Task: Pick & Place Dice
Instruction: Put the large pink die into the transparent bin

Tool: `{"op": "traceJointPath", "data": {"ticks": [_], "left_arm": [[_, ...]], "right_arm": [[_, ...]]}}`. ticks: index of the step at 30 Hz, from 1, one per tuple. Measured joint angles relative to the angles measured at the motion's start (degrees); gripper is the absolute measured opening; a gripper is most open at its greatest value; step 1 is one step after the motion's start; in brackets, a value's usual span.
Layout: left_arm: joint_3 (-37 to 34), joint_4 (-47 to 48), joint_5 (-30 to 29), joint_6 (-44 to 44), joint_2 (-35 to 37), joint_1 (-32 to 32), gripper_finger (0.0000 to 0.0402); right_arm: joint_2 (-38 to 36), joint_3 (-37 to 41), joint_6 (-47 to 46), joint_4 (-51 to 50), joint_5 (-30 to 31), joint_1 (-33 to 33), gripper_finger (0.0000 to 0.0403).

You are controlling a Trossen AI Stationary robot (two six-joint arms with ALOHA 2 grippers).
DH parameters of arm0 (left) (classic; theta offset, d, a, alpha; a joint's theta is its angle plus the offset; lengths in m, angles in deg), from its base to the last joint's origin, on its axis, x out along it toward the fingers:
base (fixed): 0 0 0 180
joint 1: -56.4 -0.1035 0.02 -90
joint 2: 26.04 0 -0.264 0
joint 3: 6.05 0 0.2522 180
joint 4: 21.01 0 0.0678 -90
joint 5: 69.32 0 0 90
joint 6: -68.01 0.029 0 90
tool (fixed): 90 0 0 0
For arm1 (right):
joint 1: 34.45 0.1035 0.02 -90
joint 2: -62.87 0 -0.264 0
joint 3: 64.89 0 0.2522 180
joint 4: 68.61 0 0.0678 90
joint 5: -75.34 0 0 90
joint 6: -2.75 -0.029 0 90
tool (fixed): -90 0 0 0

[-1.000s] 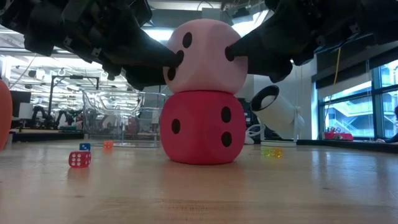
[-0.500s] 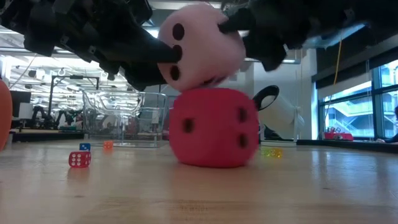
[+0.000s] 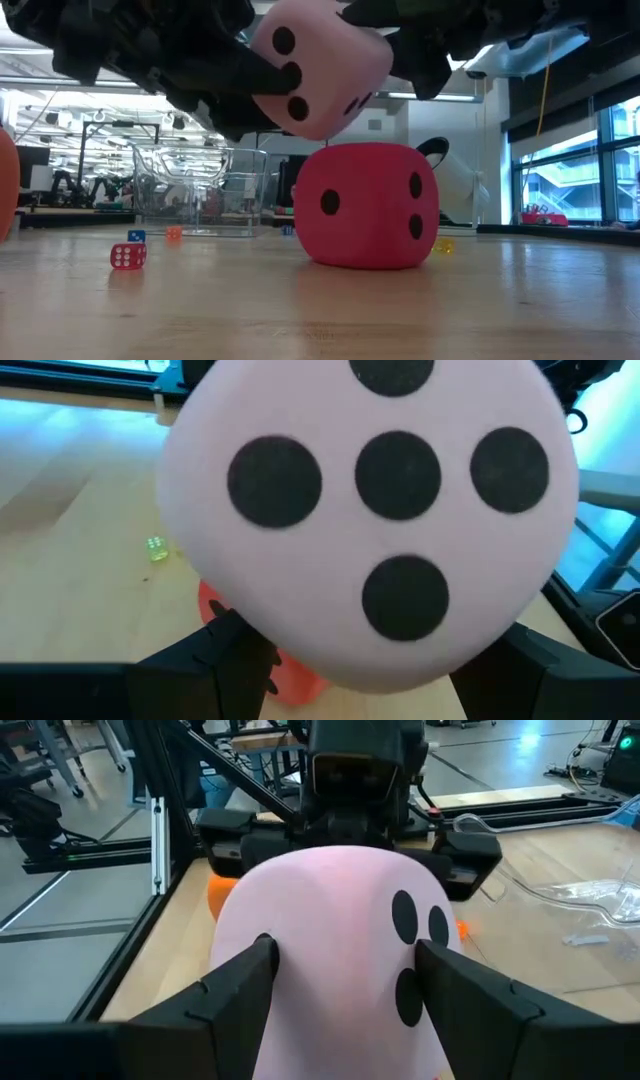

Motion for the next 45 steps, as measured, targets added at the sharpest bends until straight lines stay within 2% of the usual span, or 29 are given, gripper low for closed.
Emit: {"op": "traceJointPath", "data": {"ticks": [5,12,21,27,40,45], "left_arm": [[0.0,7.3,-1.4,0.0,5.1,0.0,0.0253],[0.0,9.1,-1.8,0.4,8.2,0.0,0.0253],[0.0,12.8,-2.1,2.5,12.8,0.0,0.0253],[0.0,20.2,-4.4,3.4,20.4,0.0,0.0253],[0.3,34.6,-12.3,10.1,35.3,-1.0,0.0253],[0.4,37.6,-10.7,11.3,38.9,-5.6,0.0253]], "right_arm": [[0.0,0.1,0.2,-0.6,0.2,0.0,0.0242],[0.0,-0.3,0.5,2.7,0.2,-0.5,0.0242],[0.0,-6.4,4.7,-0.8,1.7,-0.9,0.0242],[-0.1,-9.0,5.2,-2.7,1.3,-2.7,0.0242],[0.1,-14.7,7.4,-3.7,-5.4,-10.6,0.0242],[0.1,-15.9,7.5,-2.7,-7.8,-14.6,0.0242]]}}
